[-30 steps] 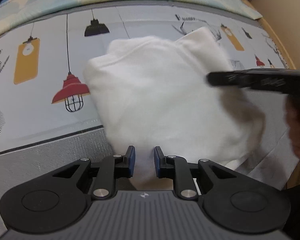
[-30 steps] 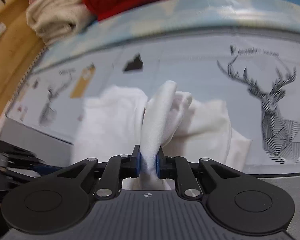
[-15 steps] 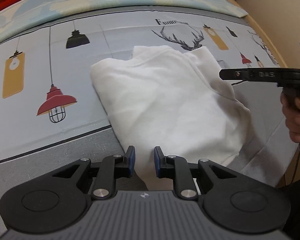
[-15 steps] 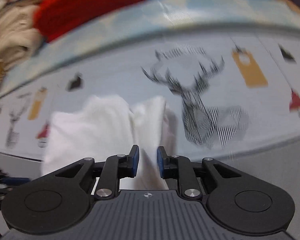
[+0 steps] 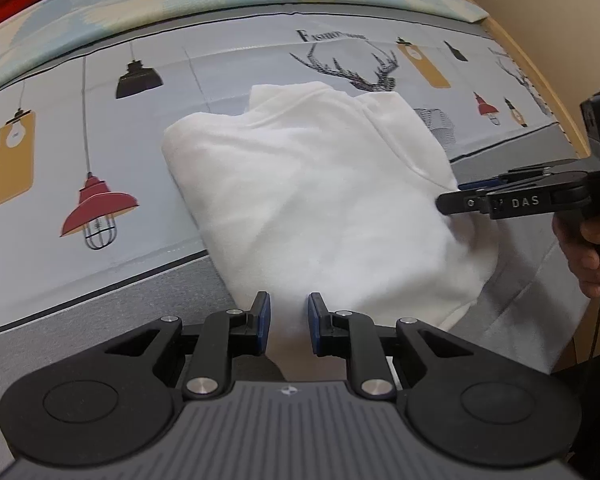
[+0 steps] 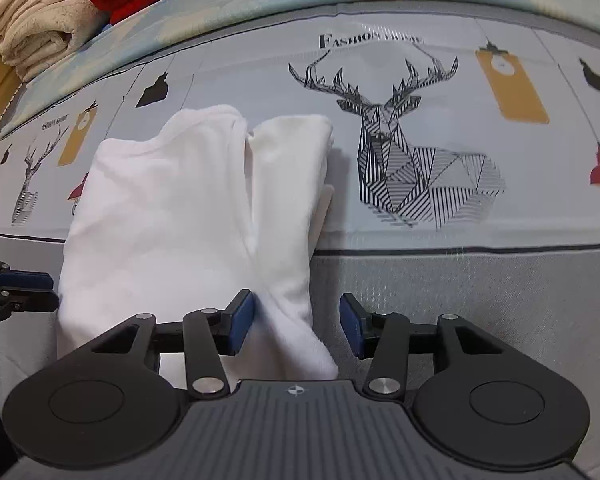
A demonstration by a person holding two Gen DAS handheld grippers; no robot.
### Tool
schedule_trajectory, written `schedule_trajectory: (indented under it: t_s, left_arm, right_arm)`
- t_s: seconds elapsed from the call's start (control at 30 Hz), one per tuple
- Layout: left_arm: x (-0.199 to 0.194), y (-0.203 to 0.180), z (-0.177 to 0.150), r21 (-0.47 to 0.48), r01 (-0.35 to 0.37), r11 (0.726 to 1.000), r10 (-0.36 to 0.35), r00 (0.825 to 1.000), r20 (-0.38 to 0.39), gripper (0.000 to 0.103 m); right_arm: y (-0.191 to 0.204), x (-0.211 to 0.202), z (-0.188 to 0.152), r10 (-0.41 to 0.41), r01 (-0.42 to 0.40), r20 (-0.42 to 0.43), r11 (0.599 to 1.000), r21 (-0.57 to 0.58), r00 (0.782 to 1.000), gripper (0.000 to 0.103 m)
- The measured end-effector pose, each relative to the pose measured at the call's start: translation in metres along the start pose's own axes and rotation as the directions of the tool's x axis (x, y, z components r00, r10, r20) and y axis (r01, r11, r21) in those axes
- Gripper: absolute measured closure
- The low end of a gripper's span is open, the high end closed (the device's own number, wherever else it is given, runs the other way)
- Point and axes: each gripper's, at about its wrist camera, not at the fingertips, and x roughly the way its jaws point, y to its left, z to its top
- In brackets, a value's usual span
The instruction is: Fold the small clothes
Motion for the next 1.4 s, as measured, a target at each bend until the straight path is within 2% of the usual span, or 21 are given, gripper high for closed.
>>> schedule_trajectory:
  t_s: [0.07, 0.1, 0.13, 0.17, 0.23, 0.3, 0.37, 0.47, 0.53, 0.6, 0.67, 0.83, 0.93, 1.0, 1.07, 1.17, 1.3, 1.37, 1.4]
  left_arm:
    - [0.009, -0.002, -0.004, 0.017, 0.024, 1.0, -0.024, 1.0, -0.018, 0.081]
    - [0.017, -0.004, -0.007, 0.037, 0.014, 0.999, -0.013, 0.999, -0.046, 0.078]
    - [0.029, -0.006, -0.012, 0.071, -0.013, 0.997, 0.02, 0.995, -0.096, 0.078]
    - [0.041, -0.009, -0.018, 0.117, -0.047, 0.992, 0.064, 0.988, -0.144, 0.078]
    - [0.057, -0.014, -0.029, 0.205, -0.094, 0.974, 0.138, 0.968, -0.21, 0.068]
    - [0.055, -0.014, -0.028, 0.219, -0.092, 0.971, 0.139, 0.968, -0.207, 0.068]
    - [0.043, -0.012, -0.021, 0.2, -0.08, 0.977, 0.116, 0.977, -0.178, 0.068]
    - [0.013, 0.0, -0.005, 0.112, -0.03, 0.993, 0.038, 0.996, -0.076, 0.061]
    - [-0.001, 0.012, 0.004, 0.024, 0.014, 1.0, -0.014, 1.0, 0.011, 0.037]
    - [-0.007, 0.024, 0.012, -0.078, 0.01, 0.997, -0.003, 0.995, 0.096, 0.025]
    - [-0.003, 0.038, 0.015, -0.179, 0.026, 0.983, 0.001, 0.989, 0.15, 0.022]
    - [0.027, 0.06, 0.018, -0.384, 0.093, 0.919, -0.034, 0.987, 0.156, 0.022]
    - [0.039, 0.068, 0.017, -0.452, 0.141, 0.881, -0.071, 0.983, 0.167, 0.022]
    - [0.049, 0.07, 0.018, -0.476, 0.156, 0.865, -0.089, 0.983, 0.159, 0.022]
    - [0.06, 0.068, 0.019, -0.476, 0.156, 0.865, -0.098, 0.985, 0.145, 0.022]
    - [0.07, 0.068, 0.022, -0.449, 0.149, 0.881, -0.096, 0.986, 0.14, 0.033]
    - [0.065, 0.07, 0.028, -0.403, 0.15, 0.903, -0.101, 0.985, 0.142, 0.062]
    - [0.053, 0.073, 0.03, -0.384, 0.151, 0.911, -0.097, 0.983, 0.157, 0.066]
    - [0.045, 0.074, 0.032, -0.369, 0.138, 0.919, -0.08, 0.983, 0.167, 0.067]
  right_arm:
    - [-0.001, 0.0, -0.001, 0.013, -0.013, -0.005, 1.0, 0.007, 1.0, 0.054]
    - [-0.001, 0.0, -0.002, 0.026, -0.026, -0.011, 1.0, 0.008, 1.0, 0.059]
    - [-0.001, 0.001, -0.003, 0.042, -0.042, -0.021, 0.999, 0.007, 0.999, 0.071]
    - [-0.002, 0.003, -0.004, 0.057, -0.057, -0.029, 0.998, 0.008, 0.998, 0.072]
    - [-0.003, 0.004, -0.006, 0.058, -0.058, -0.037, 0.998, 0.009, 0.998, 0.074]
    - [-0.005, 0.005, -0.007, 0.039, -0.039, -0.04, 0.999, 0.014, 0.998, 0.074]
    - [-0.005, 0.001, -0.006, 0.043, -0.042, -0.035, 0.999, 0.026, 0.998, 0.074]
    - [-0.005, -0.009, -0.004, 0.054, -0.054, -0.011, 0.999, 0.009, 0.998, 0.072]
    - [-0.006, -0.013, -0.003, 0.078, -0.078, -0.005, 0.997, -0.003, 0.997, 0.058]
    - [-0.007, -0.011, -0.004, 0.095, -0.096, -0.018, 0.995, -0.01, 0.995, 0.054]
    - [-0.005, -0.001, -0.008, 0.086, -0.087, -0.054, 0.996, -0.019, 0.995, 0.053]
    - [-0.001, 0.014, -0.013, 0.083, -0.086, -0.078, 0.996, -0.031, 0.993, 0.049]
    - [-0.002, 0.017, -0.011, 0.094, -0.096, -0.079, 0.995, -0.021, 0.992, 0.047]
    - [-0.003, 0.02, -0.011, 0.104, -0.105, -0.081, 0.995, -0.001, 0.991, 0.045]
    - [-0.005, 0.024, -0.01, 0.113, -0.113, -0.084, 0.994, 0.013, 0.99, 0.042]
    - [-0.005, 0.028, -0.008, 0.13, -0.128, -0.087, 0.991, 0.03, 0.988, 0.037]
    - [-0.003, 0.037, -0.003, 0.163, -0.157, -0.098, 0.985, 0.066, 0.982, 0.036]
    - [0.005, 0.04, 0.001, 0.175, -0.169, -0.096, 0.983, 0.068, 0.98, 0.042]
    - [0.008, 0.041, 0.004, 0.181, -0.174, -0.092, 0.982, 0.072, 0.979, 0.048]
